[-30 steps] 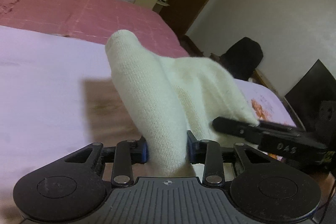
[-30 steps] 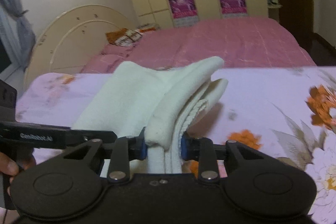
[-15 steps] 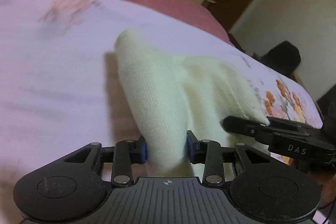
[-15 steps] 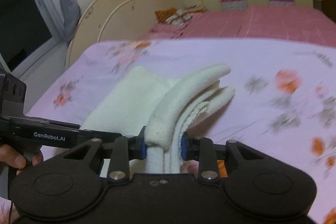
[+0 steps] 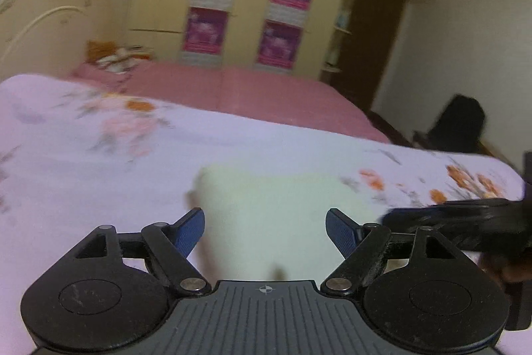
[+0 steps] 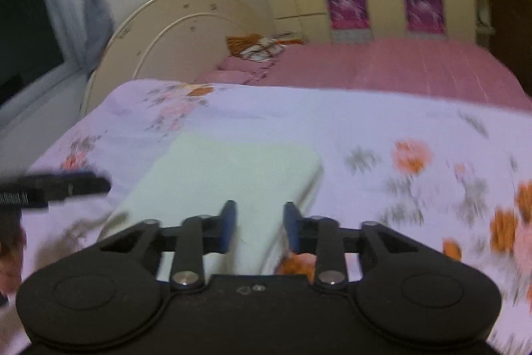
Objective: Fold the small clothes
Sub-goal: 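Open both grippers and withdraw them from the folded sweater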
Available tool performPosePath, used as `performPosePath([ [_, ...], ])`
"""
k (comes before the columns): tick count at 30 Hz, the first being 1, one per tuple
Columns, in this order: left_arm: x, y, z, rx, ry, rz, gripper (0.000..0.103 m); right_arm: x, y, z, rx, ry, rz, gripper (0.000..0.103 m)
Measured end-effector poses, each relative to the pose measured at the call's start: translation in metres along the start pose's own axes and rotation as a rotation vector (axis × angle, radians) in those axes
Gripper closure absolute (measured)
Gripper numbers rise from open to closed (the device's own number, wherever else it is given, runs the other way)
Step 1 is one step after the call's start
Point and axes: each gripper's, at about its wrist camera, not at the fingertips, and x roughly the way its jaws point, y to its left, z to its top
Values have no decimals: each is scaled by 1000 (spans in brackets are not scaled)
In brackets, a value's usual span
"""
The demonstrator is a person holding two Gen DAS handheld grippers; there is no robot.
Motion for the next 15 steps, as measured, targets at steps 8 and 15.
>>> performPosePath([
  [8,43,-15,-19,16,146,-11,24,39,9,-8,-114,136,-75,88],
  [15,-22,-33,-60,40,75,18,24,-9,28,-17,-109,88,4,79],
])
